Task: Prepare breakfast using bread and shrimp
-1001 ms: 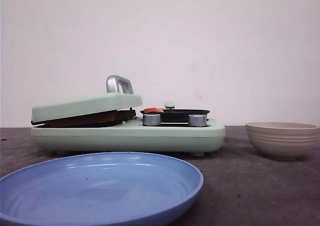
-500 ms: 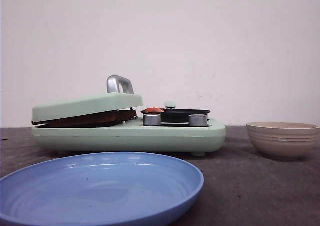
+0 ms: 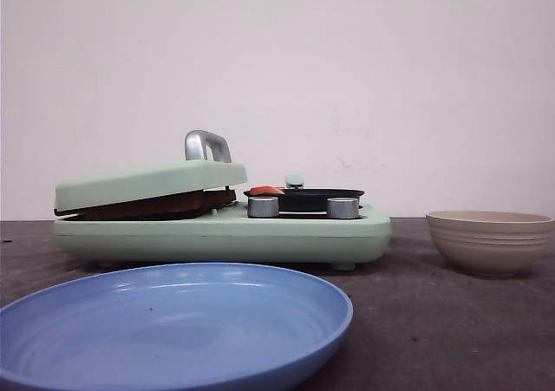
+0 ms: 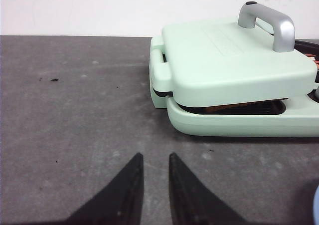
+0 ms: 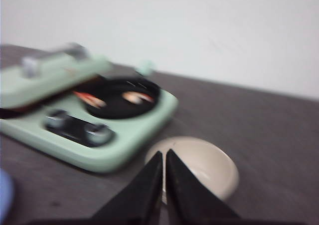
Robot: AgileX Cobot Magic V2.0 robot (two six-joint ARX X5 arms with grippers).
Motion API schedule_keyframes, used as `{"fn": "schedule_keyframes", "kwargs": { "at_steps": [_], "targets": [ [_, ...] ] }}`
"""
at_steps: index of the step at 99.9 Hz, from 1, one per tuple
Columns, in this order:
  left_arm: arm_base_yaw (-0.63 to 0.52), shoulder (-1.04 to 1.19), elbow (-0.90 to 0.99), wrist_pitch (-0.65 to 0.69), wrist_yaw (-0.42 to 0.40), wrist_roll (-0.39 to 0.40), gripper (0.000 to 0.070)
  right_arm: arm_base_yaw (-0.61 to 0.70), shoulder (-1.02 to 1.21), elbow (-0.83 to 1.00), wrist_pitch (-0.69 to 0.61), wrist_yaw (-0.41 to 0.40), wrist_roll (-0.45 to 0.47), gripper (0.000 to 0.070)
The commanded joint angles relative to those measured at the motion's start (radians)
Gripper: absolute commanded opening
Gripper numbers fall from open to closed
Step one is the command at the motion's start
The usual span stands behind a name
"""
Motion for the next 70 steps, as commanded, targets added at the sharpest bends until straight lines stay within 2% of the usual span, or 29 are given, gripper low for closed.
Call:
{"fn": "schedule_keyframes", "kwargs": {
  "at_steps": [1,9,14,28,37,70],
  "targets": [
    [0.0,-0.001,-0.018,-0.004,0.0,0.006,0.0001,-0.003,-0.003,-0.014,0.01,0.103,0.046,0.0],
    [0.0,-0.001,-0.018,-0.004,0.002,0.006,0.0001,-0.004,-0.003,-0.052,0.035,0.2,0.045,0.0],
    [0.0,-0.001,-0.018,-0.004,0.001,0.006,0.0001,-0.006,-0.005,-0.092,0.083,0.227,0.046,0.0],
    [0.0,-0.001,-0.018,-0.004,-0.001,0.006,0.0001,-0.023,-0.036,-0.215,0.176,0.219,0.045,0.0],
    [0.0,-0.001,-0.018,-0.004,-0.002,0.006,0.0001,-0.032,-0.085,-0.227,0.029,0.209,0.045,0.0],
    [0.0,-0.001,-0.018,-0.005,-0.001,0.006,0.0001,-0.145,-0.101,-0.227,0.036,0.197,0.046,0.0]
  ]
}}
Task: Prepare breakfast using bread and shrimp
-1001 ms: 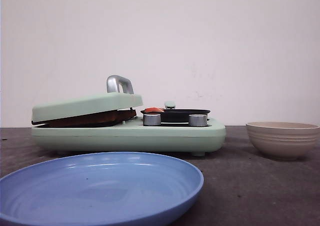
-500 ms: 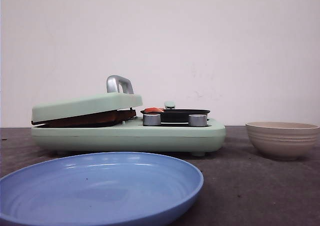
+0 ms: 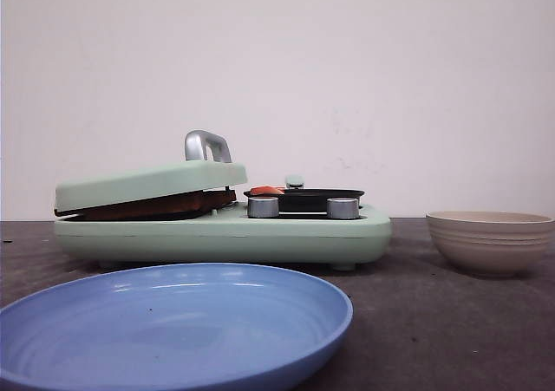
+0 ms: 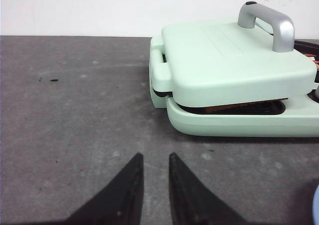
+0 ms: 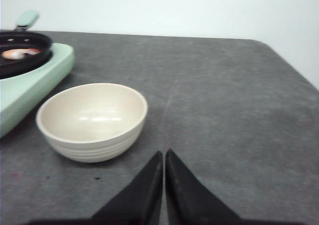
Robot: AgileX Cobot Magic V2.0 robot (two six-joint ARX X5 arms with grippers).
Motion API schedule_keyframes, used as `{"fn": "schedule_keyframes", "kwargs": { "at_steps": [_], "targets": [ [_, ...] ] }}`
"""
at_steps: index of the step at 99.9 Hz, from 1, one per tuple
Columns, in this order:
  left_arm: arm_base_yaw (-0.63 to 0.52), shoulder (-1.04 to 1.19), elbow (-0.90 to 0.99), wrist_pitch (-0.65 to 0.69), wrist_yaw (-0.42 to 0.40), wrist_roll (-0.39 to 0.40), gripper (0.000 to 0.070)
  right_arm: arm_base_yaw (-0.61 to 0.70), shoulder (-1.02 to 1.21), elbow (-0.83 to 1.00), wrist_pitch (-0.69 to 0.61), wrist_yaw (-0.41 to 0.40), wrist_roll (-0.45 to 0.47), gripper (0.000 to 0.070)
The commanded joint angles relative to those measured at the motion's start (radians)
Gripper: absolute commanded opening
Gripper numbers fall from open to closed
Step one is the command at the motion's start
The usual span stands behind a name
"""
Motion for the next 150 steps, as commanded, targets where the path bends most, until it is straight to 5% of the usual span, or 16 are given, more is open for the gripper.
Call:
{"fn": "schedule_keyframes", "kwargs": {
  "at_steps": [1,39,54,150],
  "targets": [
    [0.0,-0.001,-0.018,-0.005,-0.001,0.006,0.0001,-0.029,0.001,-0.006,-0.012,-0.012,0.008,0.0],
    [0.0,-0.001,-0.018,-0.005,-0.001,0.006,0.0001,-0.006,0.001,-0.006,-0.013,-0.043,0.015,0.0],
    [0.0,-0.001,-0.018,-0.005,-0.001,0.006,0.0001,-0.005,0.001,-0.006,0.0,-0.124,0.011,0.0],
    [0.0,-0.001,-0.018,-0.005,-0.001,0.006,0.0001,-0.005,0.001,-0.005,0.013,-0.117,0.011,0.0]
  ]
}}
